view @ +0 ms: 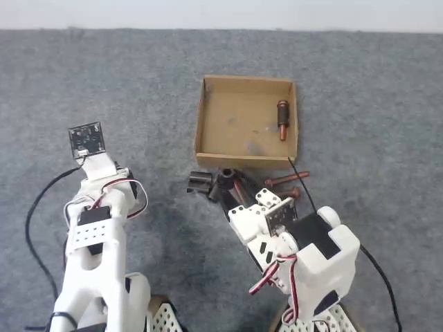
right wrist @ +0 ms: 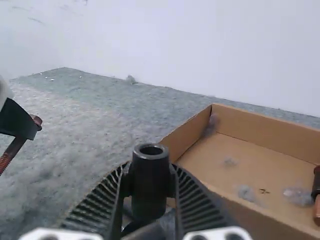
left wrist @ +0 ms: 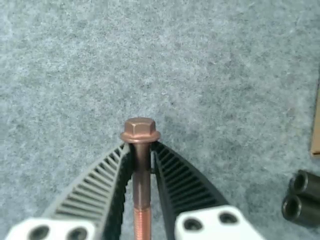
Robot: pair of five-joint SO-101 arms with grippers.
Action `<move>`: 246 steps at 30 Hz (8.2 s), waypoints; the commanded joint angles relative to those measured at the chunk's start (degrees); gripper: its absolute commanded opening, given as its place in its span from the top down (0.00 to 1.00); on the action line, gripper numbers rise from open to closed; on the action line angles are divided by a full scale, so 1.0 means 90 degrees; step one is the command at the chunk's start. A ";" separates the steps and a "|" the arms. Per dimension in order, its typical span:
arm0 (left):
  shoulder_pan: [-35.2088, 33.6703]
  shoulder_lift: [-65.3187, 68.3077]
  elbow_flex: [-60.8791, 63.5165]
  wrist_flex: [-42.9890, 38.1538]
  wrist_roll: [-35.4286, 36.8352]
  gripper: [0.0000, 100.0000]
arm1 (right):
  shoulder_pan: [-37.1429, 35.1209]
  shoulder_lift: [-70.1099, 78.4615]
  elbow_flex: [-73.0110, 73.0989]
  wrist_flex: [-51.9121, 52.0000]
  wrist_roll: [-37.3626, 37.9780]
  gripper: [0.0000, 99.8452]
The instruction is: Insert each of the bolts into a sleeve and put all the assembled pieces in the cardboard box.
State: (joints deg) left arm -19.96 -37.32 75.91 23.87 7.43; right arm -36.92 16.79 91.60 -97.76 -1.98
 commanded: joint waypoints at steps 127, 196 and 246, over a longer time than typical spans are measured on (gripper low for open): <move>0.4777 -0.1455 0.1578 -0.5744 0.1250 0.99 | -0.0015 -0.0122 0.0205 -0.0200 -0.0010 0.99; 0.5021 -0.3653 0.2291 -0.2393 0.1241 0.99 | 0.0288 -0.0132 0.0205 -0.0210 0.0000 0.99; 0.5089 -0.3712 0.2291 -0.1153 0.1280 0.81 | 0.0317 -0.0132 0.0205 -0.0210 0.0000 0.99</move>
State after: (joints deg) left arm 24.88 -70.81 96.75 13.05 18.68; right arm -35.16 16.79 92.22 -97.76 -1.89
